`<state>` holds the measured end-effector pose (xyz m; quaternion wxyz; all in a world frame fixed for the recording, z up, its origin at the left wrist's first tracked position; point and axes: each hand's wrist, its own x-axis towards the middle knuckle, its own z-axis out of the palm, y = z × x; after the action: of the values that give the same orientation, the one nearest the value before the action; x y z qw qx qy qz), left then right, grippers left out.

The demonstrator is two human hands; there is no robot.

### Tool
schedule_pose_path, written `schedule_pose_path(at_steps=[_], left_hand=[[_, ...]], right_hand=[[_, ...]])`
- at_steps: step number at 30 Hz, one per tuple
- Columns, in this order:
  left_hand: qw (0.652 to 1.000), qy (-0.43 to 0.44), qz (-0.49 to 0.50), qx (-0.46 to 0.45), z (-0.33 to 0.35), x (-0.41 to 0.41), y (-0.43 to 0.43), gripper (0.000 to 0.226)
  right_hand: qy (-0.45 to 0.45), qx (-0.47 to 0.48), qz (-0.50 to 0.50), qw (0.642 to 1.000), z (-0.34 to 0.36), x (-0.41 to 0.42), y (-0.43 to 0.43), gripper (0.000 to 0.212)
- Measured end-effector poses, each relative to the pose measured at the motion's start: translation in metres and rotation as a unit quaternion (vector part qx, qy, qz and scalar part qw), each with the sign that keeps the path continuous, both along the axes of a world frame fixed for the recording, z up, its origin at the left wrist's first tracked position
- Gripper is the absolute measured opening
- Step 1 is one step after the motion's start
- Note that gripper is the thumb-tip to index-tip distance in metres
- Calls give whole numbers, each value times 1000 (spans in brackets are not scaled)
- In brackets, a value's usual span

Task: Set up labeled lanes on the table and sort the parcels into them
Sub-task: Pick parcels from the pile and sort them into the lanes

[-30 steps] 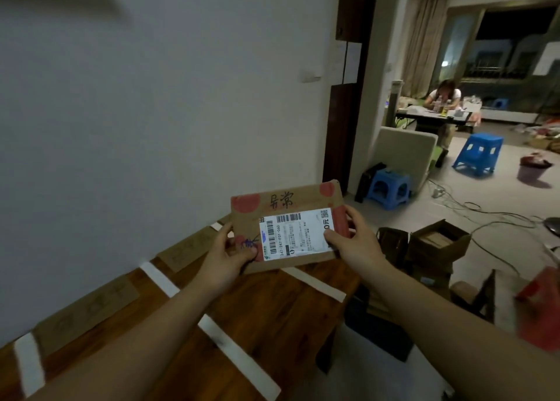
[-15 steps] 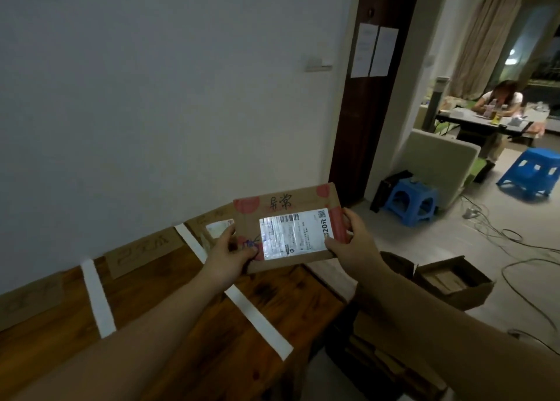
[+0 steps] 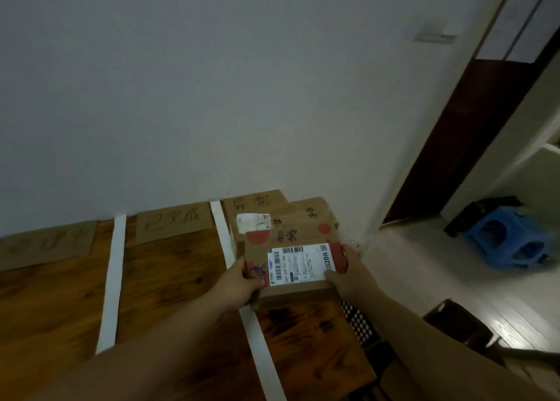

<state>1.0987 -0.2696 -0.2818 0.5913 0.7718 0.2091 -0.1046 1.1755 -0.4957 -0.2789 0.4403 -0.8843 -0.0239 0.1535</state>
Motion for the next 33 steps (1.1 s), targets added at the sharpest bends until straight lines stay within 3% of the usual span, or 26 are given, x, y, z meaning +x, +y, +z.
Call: schedule_pose_path(at_steps=[6,12,17,21,25,33], left_hand=[[996,19,75,45,-29,9,-26,59],[979,-11,160,124,-48,16,-49,54],[969,36,138,201,-46,23,-50,51],[961,88,129,228,-17,19,-34,56],[944,113,158,268,24,-26,3,64],[900,86,283,321,88,-186,99,66]], right_hand=[[44,13,107,993,-39,44,-7,55],[86,48,172,980,-63,75,-15,55],[95,33,204,974,-63,94,-6,51],[-12,-74,194,978,-43,99,4,63],[-75,-67,270,958,-1,82,47,60],[-80,-45,434,896,68,-39,185,74]])
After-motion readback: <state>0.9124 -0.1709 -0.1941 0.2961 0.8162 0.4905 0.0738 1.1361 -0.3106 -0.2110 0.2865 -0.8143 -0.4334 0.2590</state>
